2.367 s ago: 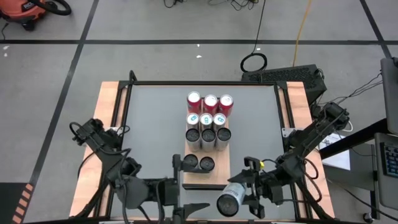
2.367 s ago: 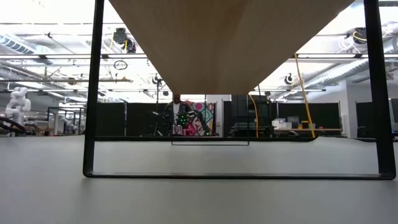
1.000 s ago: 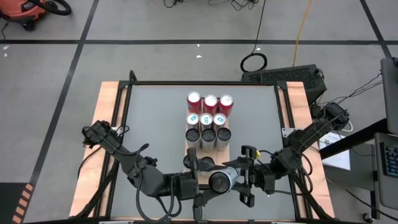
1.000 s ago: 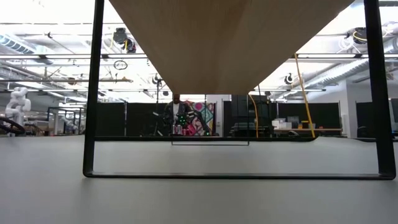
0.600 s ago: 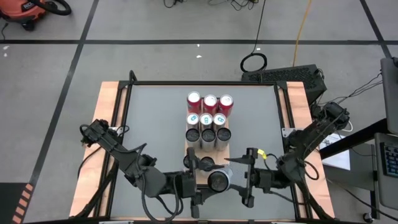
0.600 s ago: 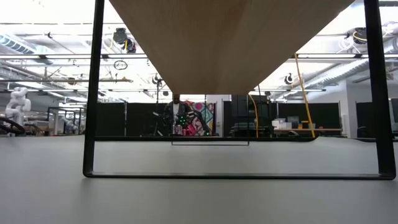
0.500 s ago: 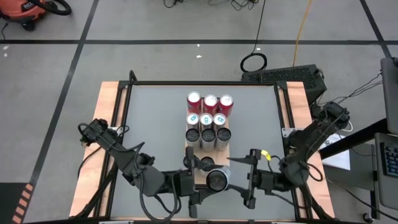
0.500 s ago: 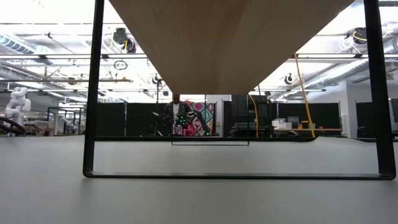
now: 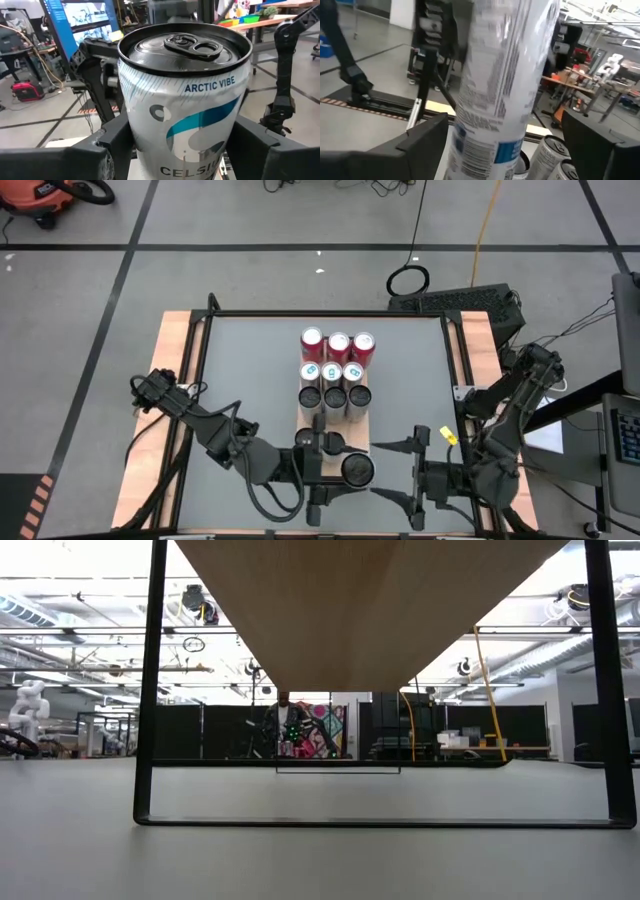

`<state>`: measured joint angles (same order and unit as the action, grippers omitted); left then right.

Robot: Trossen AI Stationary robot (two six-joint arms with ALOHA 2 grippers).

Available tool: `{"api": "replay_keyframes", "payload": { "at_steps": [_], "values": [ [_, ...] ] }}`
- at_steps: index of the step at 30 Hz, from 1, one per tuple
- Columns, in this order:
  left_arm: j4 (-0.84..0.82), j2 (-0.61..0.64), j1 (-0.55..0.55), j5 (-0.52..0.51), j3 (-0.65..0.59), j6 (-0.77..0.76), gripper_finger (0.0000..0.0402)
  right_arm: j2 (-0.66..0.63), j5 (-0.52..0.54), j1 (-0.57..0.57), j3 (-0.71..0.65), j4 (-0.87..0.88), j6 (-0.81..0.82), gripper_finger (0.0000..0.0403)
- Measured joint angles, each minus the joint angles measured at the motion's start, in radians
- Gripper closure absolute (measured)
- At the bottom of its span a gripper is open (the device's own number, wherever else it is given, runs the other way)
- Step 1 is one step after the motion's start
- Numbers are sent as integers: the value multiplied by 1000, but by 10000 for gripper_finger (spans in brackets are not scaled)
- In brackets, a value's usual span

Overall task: Place canned beverage on shelf
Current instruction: Put the white soda can on the shelf aligned with the other white soda can

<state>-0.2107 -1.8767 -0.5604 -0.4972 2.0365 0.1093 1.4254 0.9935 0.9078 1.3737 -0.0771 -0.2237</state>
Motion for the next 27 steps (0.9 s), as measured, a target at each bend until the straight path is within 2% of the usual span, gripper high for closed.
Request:
{"api": "replay_keyframes", "payload": {
  "at_steps": [9,16,21,27],
  "values": [
    [-43,-8,10,-2,0,-27,157,0,0,35,62,-2,-55,80],
    [-63,-46,27,-3,0,-57,157,0,-4,2,79,-1,-61,81],
    [-58,-54,44,-2,0,-89,157,0,-103,-31,79,1,-43,81],
    [-58,-54,48,-3,0,-103,157,1,-109,-54,79,-1,-32,102]
  ]
}}
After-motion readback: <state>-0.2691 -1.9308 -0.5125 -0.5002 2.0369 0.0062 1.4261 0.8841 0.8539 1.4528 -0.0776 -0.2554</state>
